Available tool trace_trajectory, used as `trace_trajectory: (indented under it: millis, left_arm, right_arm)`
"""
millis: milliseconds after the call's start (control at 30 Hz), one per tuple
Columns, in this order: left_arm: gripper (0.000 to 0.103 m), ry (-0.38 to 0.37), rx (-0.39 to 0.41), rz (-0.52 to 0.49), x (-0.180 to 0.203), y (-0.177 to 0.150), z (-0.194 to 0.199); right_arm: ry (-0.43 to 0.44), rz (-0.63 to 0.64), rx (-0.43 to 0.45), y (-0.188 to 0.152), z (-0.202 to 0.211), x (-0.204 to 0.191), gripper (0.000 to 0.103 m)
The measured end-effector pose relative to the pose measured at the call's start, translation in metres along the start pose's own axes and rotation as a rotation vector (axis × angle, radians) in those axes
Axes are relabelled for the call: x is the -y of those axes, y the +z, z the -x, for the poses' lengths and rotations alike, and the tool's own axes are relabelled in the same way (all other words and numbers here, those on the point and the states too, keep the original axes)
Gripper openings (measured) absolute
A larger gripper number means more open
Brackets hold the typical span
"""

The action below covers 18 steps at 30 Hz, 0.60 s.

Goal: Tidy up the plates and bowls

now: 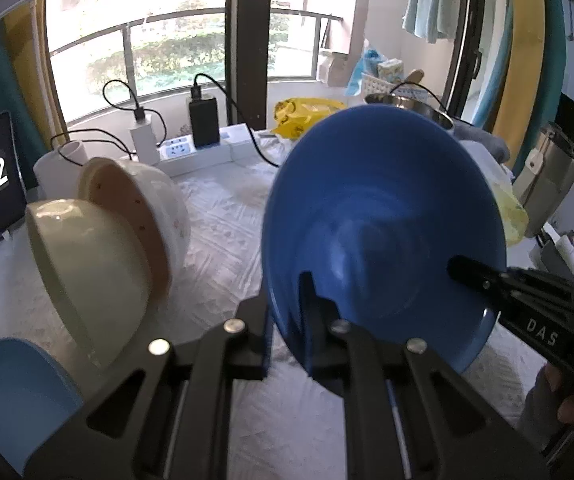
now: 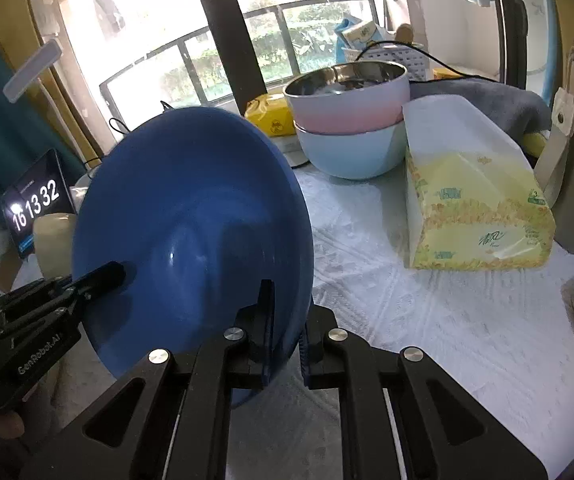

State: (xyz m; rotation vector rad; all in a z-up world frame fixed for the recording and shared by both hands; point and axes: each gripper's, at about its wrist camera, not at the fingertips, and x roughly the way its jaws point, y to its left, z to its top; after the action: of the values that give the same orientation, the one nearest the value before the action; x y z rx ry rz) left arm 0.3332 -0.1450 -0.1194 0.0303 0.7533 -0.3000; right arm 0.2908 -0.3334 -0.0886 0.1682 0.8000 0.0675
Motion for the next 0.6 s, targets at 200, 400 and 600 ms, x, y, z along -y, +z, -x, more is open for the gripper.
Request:
trace_trajectory:
  millis: [200,400,600]
  left_arm:
    - [0.012,-0.008,0.003,0.001,-0.004,-0.002,0.014]
    - [0.012,-0.007,0.030,0.007,-0.008,-0.006,0.032]
    - [0.012,-0.009,0.035,0.016,-0.011,-0.012,0.043]
  right_arm:
    - [0.006,0.001,0.003,-0.001,0.011,-0.007,0.015]
    - [0.013,-0.005,0.000,-0.007,0.021,-0.015,0.018]
    - [0.015,0.003,0.005,-0.013,0.031,-0.024,0.018]
